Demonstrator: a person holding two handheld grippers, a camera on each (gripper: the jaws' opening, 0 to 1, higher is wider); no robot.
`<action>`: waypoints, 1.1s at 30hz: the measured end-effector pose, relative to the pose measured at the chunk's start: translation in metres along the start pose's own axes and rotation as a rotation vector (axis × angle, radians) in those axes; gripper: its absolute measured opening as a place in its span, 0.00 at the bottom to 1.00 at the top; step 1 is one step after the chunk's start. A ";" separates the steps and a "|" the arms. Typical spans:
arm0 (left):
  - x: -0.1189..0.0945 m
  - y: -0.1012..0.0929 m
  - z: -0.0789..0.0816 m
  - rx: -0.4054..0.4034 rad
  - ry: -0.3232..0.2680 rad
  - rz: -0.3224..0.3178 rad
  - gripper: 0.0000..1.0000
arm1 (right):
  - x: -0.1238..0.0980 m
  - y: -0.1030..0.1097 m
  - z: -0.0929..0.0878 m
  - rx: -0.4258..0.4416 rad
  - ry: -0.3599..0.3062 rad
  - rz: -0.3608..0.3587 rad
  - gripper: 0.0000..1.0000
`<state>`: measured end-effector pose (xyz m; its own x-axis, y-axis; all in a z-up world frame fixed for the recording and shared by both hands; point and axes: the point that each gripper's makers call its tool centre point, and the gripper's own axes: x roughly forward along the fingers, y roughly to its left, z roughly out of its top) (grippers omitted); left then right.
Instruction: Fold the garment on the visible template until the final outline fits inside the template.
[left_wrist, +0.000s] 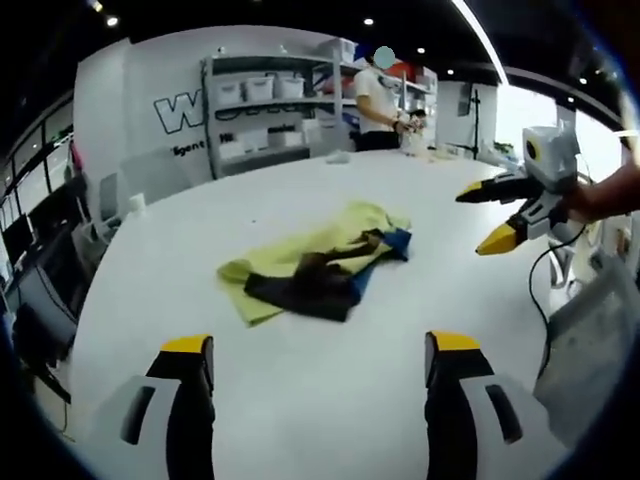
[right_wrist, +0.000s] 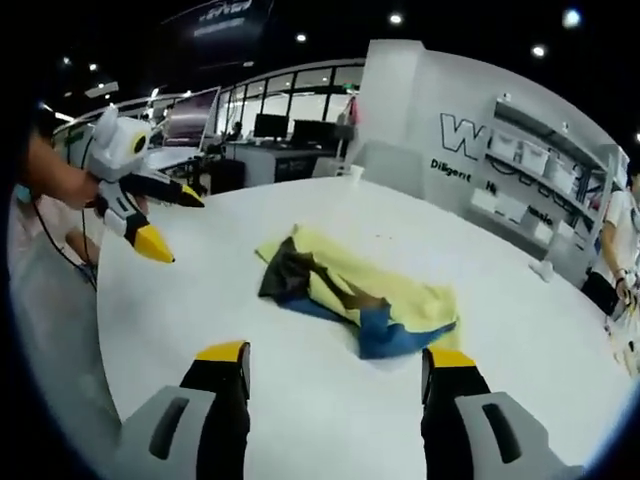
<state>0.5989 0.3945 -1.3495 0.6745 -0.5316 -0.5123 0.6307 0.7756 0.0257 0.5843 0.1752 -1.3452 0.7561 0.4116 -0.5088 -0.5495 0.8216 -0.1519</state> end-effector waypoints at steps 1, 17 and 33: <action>0.001 0.000 0.000 -0.004 0.002 -0.004 0.83 | 0.001 0.000 0.000 0.001 0.001 0.002 0.66; 0.032 -0.001 0.005 -0.002 0.022 -0.030 0.80 | 0.030 -0.008 0.000 0.011 0.049 0.035 0.65; 0.057 0.012 0.004 -0.088 0.068 -0.068 0.73 | 0.054 -0.027 -0.002 -0.026 0.079 0.053 0.58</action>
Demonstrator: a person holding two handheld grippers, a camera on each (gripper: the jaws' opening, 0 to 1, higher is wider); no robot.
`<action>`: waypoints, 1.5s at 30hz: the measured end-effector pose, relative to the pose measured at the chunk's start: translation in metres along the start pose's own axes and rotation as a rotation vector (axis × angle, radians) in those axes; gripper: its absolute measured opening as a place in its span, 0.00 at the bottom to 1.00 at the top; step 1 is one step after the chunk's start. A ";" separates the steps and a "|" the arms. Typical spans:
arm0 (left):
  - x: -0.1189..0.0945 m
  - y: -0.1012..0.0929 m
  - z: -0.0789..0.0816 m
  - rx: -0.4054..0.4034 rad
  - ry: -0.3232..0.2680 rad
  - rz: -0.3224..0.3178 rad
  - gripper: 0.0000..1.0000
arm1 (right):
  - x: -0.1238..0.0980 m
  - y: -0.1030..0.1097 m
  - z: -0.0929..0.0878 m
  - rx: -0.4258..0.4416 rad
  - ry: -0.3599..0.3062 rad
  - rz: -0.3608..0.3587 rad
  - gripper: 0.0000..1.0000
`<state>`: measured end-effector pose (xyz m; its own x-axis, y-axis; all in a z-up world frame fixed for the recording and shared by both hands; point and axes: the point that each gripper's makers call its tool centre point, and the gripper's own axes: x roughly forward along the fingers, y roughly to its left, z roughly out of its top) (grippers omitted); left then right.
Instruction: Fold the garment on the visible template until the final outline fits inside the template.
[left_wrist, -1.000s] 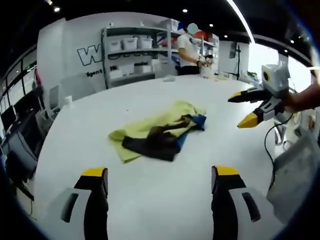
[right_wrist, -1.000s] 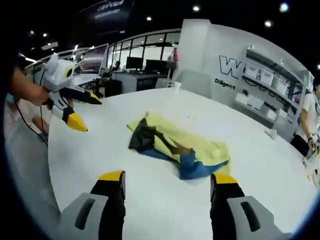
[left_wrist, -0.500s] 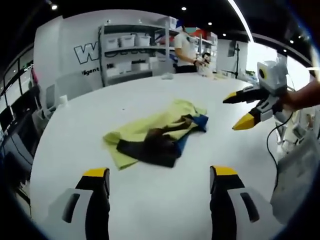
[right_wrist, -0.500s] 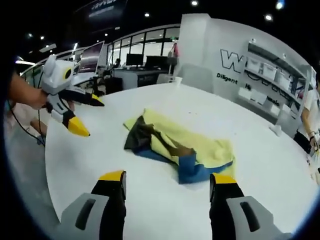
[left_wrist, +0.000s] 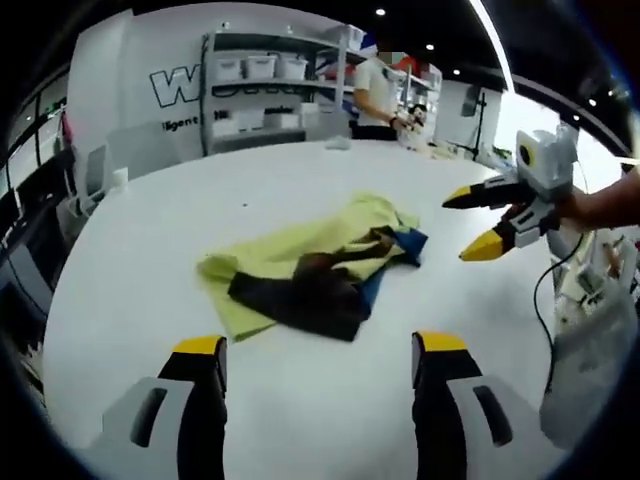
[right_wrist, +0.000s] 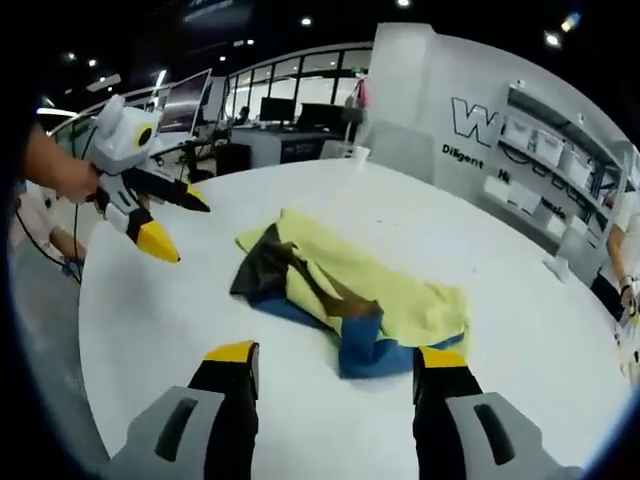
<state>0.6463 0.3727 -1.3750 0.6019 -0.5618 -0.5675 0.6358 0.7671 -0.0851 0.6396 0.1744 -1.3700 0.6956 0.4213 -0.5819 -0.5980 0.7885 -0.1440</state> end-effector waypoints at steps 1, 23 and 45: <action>0.001 0.001 0.000 0.001 0.004 0.001 0.72 | 0.000 0.000 -0.001 -0.004 0.005 0.001 0.56; 0.037 -0.005 0.013 0.059 0.039 -0.061 0.57 | 0.023 0.000 -0.009 -0.025 0.040 0.036 0.29; 0.077 0.001 0.021 0.114 0.127 -0.090 0.38 | 0.045 -0.014 -0.009 0.071 0.084 0.049 0.19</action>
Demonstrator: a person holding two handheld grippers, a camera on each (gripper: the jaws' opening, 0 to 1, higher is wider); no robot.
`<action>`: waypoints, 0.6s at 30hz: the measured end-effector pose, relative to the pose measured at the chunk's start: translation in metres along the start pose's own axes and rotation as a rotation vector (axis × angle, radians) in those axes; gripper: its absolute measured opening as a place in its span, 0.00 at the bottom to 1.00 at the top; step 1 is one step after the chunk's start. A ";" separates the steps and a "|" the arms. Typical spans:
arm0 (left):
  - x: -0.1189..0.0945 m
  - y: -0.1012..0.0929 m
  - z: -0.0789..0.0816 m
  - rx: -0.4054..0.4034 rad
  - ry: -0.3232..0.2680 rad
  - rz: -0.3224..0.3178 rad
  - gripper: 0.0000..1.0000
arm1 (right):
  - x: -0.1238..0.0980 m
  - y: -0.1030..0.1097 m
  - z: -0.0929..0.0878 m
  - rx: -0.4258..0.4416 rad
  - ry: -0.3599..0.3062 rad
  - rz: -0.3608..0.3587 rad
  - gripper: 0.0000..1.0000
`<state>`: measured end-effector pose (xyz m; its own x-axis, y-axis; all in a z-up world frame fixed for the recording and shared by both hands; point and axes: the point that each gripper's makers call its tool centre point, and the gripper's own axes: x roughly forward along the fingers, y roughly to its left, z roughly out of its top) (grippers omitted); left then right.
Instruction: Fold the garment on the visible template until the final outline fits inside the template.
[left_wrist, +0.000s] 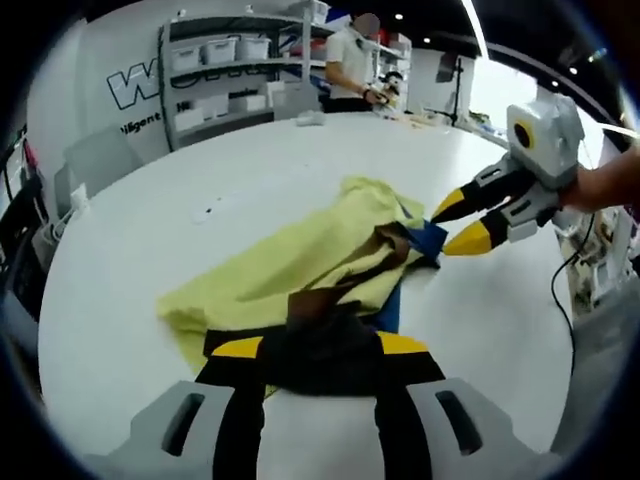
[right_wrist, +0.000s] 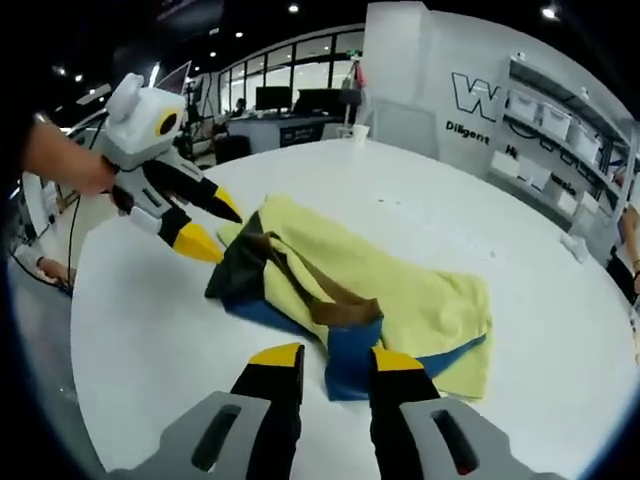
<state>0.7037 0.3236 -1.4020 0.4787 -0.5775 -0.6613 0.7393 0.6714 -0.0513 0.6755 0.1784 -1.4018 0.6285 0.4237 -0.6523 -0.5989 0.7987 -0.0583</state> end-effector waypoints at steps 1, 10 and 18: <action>0.001 0.000 0.000 -0.013 0.004 -0.004 0.38 | 0.001 0.000 -0.001 0.013 0.003 0.005 0.19; 0.007 0.007 -0.004 -0.045 0.019 -0.007 0.36 | 0.008 -0.005 -0.007 0.042 0.015 -0.009 0.20; 0.014 0.009 -0.001 -0.206 0.014 -0.058 0.36 | 0.014 -0.006 0.002 0.135 -0.006 0.025 0.17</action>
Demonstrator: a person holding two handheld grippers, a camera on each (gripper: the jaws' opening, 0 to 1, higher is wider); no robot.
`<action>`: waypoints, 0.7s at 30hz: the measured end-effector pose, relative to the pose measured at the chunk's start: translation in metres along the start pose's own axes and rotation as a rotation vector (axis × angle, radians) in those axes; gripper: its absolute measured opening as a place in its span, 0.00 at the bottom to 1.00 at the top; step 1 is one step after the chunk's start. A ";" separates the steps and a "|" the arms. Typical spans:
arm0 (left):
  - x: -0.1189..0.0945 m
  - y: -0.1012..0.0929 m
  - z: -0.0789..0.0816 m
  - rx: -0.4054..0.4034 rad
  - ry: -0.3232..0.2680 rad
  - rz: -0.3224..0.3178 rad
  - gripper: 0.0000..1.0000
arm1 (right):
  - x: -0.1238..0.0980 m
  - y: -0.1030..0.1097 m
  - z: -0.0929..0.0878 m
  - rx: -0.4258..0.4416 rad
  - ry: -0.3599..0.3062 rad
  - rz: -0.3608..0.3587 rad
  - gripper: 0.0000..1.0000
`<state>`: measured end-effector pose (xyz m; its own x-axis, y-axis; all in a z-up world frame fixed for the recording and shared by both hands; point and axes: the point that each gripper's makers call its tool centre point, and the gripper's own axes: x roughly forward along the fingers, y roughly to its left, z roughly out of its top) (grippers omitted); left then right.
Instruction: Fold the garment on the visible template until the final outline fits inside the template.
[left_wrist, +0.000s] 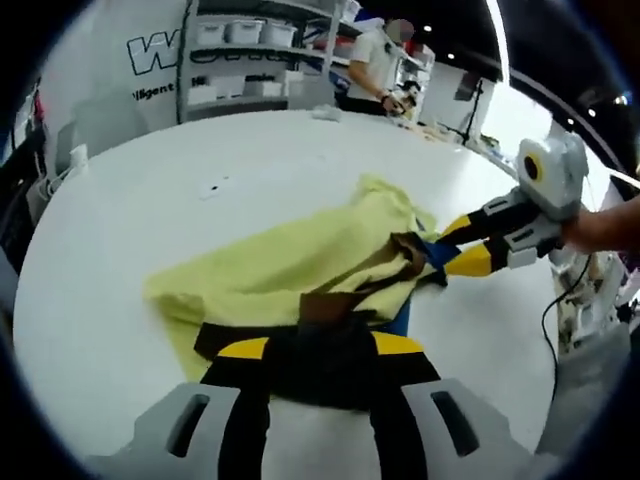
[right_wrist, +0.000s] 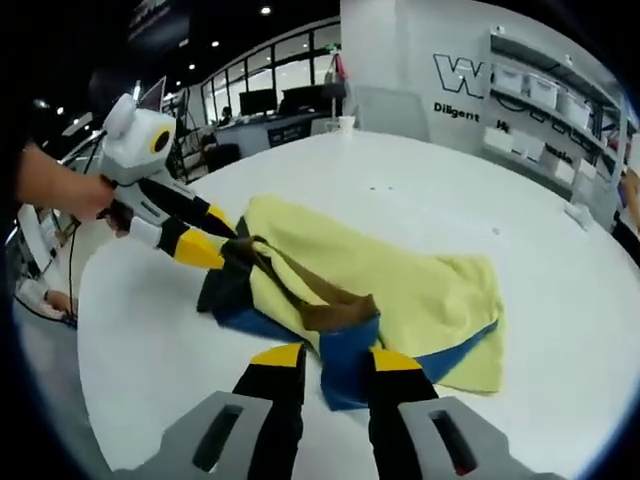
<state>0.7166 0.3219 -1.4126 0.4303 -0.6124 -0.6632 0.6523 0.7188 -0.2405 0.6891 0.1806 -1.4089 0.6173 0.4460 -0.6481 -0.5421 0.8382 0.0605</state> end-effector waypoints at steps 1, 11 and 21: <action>0.002 0.002 -0.001 -0.023 0.013 0.004 0.37 | 0.000 0.001 0.000 0.005 0.006 0.000 0.17; 0.012 -0.003 -0.004 -0.084 0.046 -0.029 0.22 | 0.001 0.002 -0.019 -0.025 0.071 0.000 0.10; 0.002 -0.008 0.000 0.087 0.034 -0.007 0.04 | -0.007 -0.009 -0.019 -0.069 0.079 -0.041 0.00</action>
<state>0.7120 0.3145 -1.4124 0.4056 -0.6046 -0.6856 0.7074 0.6826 -0.1834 0.6787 0.1635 -1.4195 0.5944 0.3833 -0.7069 -0.5571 0.8302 -0.0183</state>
